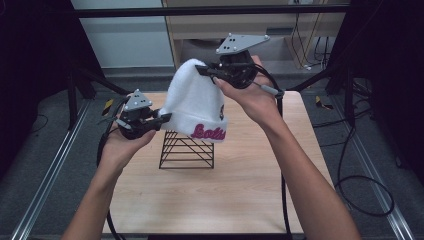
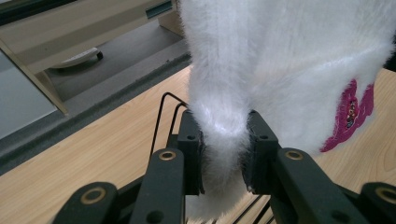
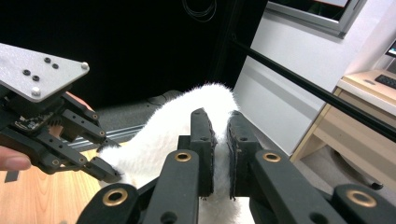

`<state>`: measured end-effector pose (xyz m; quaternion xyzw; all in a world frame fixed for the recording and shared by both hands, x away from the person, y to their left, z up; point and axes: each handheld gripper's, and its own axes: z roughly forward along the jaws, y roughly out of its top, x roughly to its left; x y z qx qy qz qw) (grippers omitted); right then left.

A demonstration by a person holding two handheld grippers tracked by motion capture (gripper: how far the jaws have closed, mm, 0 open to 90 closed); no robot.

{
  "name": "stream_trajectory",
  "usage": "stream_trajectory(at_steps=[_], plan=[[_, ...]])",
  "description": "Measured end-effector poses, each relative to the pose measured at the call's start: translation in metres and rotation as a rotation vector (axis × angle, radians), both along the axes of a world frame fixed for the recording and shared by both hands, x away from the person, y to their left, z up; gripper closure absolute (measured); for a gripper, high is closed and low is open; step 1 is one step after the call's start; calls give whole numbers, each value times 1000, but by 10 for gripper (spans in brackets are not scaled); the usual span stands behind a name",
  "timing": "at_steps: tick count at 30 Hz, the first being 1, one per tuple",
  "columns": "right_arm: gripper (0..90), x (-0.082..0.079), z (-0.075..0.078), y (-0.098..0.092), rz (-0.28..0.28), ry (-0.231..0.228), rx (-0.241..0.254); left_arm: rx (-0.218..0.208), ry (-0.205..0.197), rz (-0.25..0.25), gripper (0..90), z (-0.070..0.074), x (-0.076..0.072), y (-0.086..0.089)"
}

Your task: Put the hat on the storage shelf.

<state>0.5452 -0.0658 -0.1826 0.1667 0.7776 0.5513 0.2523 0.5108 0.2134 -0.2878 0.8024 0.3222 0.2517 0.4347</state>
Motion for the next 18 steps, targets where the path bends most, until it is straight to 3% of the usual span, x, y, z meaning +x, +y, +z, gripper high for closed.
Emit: stream_trajectory(at_steps=[18], plan=[[831,17,-17,17,-2,29,-34,-13,6,50,709,-16,4,16]])
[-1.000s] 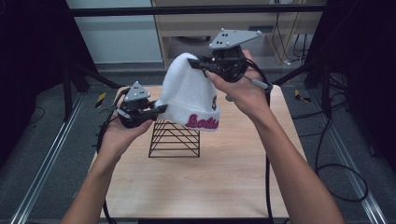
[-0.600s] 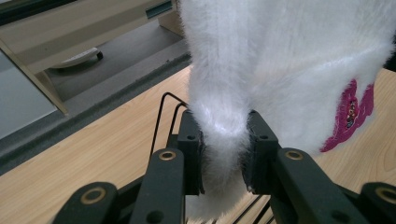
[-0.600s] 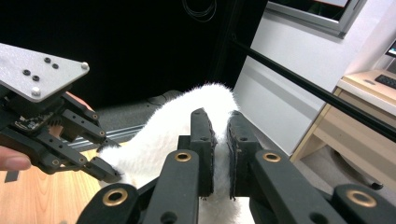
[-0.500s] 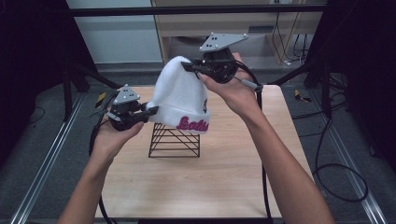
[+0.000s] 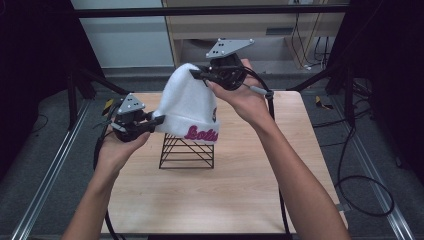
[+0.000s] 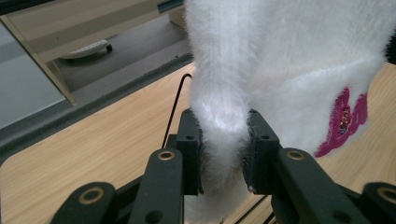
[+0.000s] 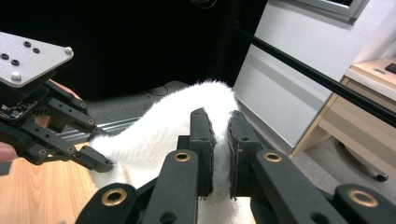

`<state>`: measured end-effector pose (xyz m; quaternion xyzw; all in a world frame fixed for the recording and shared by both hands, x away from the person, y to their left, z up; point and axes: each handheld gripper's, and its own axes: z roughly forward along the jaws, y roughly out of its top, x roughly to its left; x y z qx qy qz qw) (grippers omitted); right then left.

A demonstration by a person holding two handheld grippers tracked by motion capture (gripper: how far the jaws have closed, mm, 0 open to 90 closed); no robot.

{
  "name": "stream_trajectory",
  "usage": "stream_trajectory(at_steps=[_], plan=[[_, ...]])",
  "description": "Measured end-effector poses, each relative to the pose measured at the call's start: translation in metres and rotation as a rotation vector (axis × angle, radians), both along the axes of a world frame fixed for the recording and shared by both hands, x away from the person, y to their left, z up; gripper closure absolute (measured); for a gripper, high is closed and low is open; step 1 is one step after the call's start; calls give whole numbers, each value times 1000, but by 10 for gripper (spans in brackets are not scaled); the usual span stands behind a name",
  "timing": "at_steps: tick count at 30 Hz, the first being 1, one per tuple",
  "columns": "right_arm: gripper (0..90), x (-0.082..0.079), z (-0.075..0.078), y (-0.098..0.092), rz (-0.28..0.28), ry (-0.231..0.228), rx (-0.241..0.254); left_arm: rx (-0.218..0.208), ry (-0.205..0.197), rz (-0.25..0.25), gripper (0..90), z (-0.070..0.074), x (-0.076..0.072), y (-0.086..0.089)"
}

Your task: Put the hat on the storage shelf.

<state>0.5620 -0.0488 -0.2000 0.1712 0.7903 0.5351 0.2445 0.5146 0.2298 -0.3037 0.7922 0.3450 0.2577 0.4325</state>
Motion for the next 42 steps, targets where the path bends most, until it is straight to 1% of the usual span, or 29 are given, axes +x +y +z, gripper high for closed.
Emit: stream_trajectory(at_steps=[2,3,4,5,8,14,20,23,27,29,32,33,35,36,38,42], plan=[[831,1,-2,2,-1,3,-8,-2,2,4,708,-3,1,1],[830,3,-4,3,-5,3,-19,-5,3,11,707,-6,2,1],[830,4,-5,4,-6,3,-24,-5,3,11,706,-6,2,1],[830,4,-6,4,-7,5,-25,-8,2,15,705,-10,3,0],[830,6,-10,5,-7,9,-25,-6,2,18,702,-13,3,1],[830,5,-17,8,1,16,-30,-6,9,39,701,-22,4,5],[829,3,-21,13,11,18,-39,-14,12,50,701,-29,4,9],[829,2,-23,15,15,22,-47,-8,14,49,699,-33,3,10],[828,-2,-26,18,26,19,-62,-3,13,51,689,-38,1,11],[828,-5,-27,20,29,20,-76,-5,16,42,686,-45,-1,14],[828,-9,-30,23,36,21,-92,-12,18,42,685,-49,-3,15],[828,-9,-30,23,36,21,-92,-19,22,43,685,-51,-4,16],[829,-13,-33,25,39,23,-111,-21,27,40,686,-57,-6,18],[829,-13,-33,25,39,23,-111,-21,27,40,686,-57,-6,18],[830,-17,-37,27,41,29,-133,-20,40,34,689,-64,-8,19],[832,-20,-41,29,50,34,-144,-25,45,32,694,-69,-9,20]])
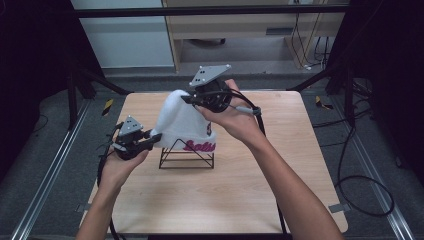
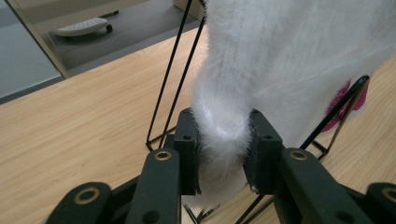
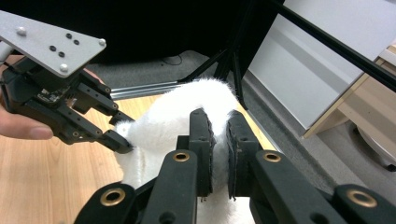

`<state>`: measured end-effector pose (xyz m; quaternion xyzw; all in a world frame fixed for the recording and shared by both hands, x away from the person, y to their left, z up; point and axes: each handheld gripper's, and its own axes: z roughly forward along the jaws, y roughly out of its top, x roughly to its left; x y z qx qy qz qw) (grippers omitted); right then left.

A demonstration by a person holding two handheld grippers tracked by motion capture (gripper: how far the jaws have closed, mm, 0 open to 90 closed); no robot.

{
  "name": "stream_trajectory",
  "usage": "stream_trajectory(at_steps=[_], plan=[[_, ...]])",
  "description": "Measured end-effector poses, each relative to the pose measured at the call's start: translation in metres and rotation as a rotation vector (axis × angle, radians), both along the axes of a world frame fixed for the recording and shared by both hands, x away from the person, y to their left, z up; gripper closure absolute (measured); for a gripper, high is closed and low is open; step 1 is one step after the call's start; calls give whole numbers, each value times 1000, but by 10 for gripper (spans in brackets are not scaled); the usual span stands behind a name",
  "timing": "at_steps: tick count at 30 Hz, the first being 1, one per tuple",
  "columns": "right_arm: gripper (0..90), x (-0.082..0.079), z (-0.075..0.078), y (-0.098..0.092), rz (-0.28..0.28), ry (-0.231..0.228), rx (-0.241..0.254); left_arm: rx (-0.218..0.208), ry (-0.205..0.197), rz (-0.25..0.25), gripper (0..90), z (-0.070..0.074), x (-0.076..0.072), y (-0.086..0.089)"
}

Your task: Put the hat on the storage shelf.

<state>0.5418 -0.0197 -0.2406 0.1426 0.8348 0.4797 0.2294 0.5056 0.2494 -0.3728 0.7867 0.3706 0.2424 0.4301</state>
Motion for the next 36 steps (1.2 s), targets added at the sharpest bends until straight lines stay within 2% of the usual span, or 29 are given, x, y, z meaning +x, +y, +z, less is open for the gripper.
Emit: stream_trajectory(at_steps=[17,31,36], plan=[[834,-9,-25,10,26,48,-51,-29,56,12,708,-32,-3,10],[835,-10,-38,14,35,71,-66,-24,80,12,707,-46,-2,12],[835,-11,-41,17,41,77,-69,-36,90,22,696,-50,0,16]])
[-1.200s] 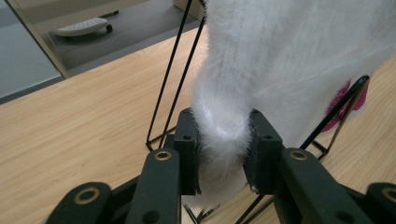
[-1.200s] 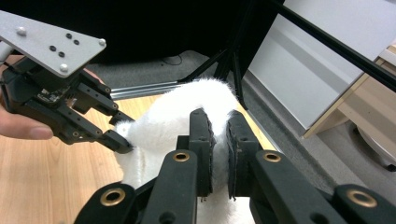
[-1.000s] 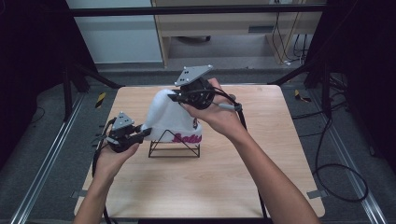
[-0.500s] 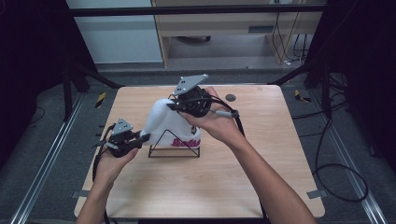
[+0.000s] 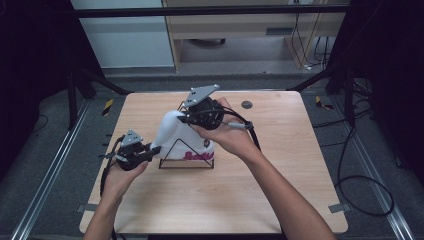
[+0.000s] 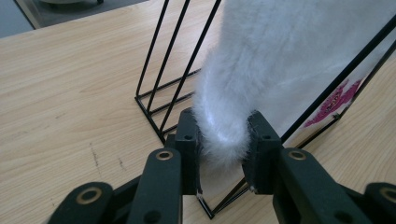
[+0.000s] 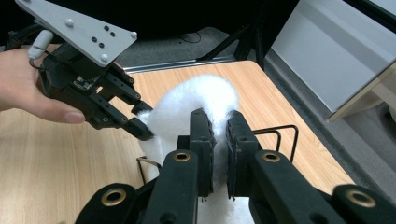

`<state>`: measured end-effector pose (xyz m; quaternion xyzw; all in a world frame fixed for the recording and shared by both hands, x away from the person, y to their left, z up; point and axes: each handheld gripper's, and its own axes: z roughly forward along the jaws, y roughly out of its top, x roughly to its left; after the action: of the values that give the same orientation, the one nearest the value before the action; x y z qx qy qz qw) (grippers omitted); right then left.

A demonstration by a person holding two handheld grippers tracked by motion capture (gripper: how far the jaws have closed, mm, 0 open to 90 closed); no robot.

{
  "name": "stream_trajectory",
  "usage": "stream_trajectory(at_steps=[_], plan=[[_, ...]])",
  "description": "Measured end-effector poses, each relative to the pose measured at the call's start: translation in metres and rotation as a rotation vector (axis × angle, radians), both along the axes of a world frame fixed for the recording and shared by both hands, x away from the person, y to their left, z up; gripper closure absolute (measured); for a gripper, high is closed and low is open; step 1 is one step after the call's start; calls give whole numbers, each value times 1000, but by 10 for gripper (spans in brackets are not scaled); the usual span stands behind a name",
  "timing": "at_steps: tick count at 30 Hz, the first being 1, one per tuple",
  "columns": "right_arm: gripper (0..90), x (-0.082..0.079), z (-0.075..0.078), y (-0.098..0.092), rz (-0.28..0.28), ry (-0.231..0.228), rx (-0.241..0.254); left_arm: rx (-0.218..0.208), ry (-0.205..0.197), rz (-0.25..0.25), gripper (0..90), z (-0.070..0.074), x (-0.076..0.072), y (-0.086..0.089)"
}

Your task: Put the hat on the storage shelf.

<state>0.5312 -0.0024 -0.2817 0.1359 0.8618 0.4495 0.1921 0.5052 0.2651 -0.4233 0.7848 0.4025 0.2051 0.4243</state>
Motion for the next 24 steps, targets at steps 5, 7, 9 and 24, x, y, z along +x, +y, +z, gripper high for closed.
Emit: stream_trajectory(at_steps=[5,7,9,24], plan=[[837,0,-3,7,7,6,-10,-25,2,25,631,-3,-2,8],[837,-1,-6,12,9,10,-19,-44,-4,34,596,-3,-5,12],[837,-1,-7,14,11,10,-26,-50,-10,41,570,-3,-7,15],[812,4,-31,17,-1,57,-52,17,-39,168,329,-4,-17,39]])
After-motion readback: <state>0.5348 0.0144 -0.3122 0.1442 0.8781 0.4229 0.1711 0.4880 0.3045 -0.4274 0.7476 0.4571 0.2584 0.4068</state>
